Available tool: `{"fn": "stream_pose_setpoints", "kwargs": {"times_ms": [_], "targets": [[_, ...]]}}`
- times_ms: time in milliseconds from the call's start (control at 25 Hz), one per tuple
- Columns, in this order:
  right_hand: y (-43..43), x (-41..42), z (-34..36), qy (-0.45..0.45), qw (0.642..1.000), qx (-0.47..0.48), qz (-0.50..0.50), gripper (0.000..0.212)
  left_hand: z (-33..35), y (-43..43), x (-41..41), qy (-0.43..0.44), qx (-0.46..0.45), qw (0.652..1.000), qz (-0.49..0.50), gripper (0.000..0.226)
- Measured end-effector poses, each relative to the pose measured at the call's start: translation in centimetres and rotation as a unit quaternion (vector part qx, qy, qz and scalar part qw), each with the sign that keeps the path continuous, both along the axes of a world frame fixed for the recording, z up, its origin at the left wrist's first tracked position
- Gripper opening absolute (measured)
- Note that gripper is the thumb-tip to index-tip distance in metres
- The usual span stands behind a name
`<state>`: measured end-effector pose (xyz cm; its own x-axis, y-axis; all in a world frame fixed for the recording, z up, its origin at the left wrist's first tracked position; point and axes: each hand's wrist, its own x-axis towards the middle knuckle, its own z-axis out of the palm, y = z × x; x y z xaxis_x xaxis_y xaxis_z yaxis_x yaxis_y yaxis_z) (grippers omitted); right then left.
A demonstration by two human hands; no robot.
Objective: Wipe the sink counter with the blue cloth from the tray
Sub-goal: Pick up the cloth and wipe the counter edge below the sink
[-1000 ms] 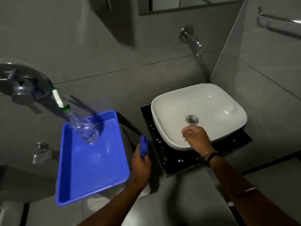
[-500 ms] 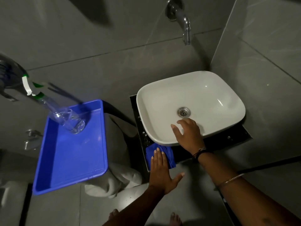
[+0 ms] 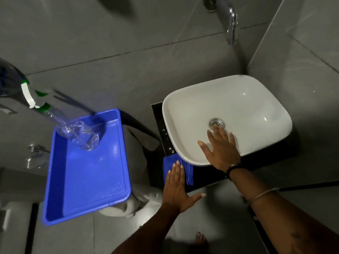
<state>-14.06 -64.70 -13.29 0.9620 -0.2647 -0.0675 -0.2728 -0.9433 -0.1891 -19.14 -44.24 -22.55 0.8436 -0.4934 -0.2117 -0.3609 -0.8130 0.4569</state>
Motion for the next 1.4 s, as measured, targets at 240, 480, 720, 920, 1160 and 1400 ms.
{"fn": "stream_pose_setpoints", "kwargs": {"times_ms": [240, 480, 720, 920, 1160, 1400], "targets": [[0.2, 0.0, 0.1, -0.009, 0.999, -0.010, -0.045, 0.076, 0.7, 4.2, 11.4, 0.021, 0.005, 0.982, -0.188, 0.130], [0.6, 0.3, 0.4, -0.015, 0.997, 0.009, -0.077, 0.075, 0.4, 5.7, 26.0, -0.026, -0.003, 0.957, -0.290, 0.122], [0.6, 0.6, 0.6, -0.016, 0.996, 0.005, -0.083, 0.084, 0.1, 3.6, 37.8, -0.030, 0.005, 0.952, -0.304, 0.127], [1.0, 0.6, 1.5, -0.037, 0.996, 0.005, -0.076, 0.088, -0.7, 3.7, 34.1, -0.007, -0.014, 0.964, -0.266, 0.133], [0.7, 0.4, 1.7, -0.036, 0.996, 0.027, -0.073, 0.090, -1.3, 5.0, 19.6, 0.008, -0.099, 0.982, -0.160, 0.136], [0.2, 0.1, 0.7, -0.073, 0.997, 0.000, -0.039, 0.058, -0.7, 3.7, 2.8, 0.105, -0.079, 0.978, -0.163, 0.137]]}}
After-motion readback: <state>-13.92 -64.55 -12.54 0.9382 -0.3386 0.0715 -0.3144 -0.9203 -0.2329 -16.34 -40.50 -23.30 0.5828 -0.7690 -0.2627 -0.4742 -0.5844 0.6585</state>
